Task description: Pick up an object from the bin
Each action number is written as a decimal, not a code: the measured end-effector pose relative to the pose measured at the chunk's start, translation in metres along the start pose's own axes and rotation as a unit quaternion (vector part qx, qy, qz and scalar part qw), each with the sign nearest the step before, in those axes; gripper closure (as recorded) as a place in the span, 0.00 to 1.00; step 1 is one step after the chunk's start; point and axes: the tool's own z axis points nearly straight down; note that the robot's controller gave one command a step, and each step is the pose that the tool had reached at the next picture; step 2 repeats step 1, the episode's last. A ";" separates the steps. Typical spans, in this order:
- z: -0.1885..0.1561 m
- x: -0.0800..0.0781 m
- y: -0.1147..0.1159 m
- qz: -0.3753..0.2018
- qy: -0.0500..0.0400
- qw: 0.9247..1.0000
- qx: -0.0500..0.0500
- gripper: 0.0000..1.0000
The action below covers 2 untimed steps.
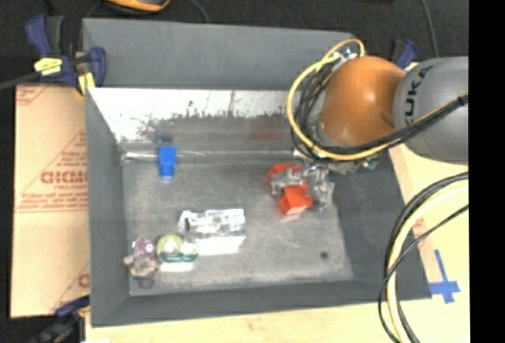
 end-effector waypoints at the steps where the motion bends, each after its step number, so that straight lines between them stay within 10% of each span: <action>1: -0.214 -0.049 0.045 0.017 0.000 1.000 0.001 1.00; 2: -0.214 -0.049 0.045 0.017 0.000 1.000 0.001 1.00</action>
Offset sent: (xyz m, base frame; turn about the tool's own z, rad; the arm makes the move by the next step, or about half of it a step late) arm -0.0249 0.0626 0.2078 0.0368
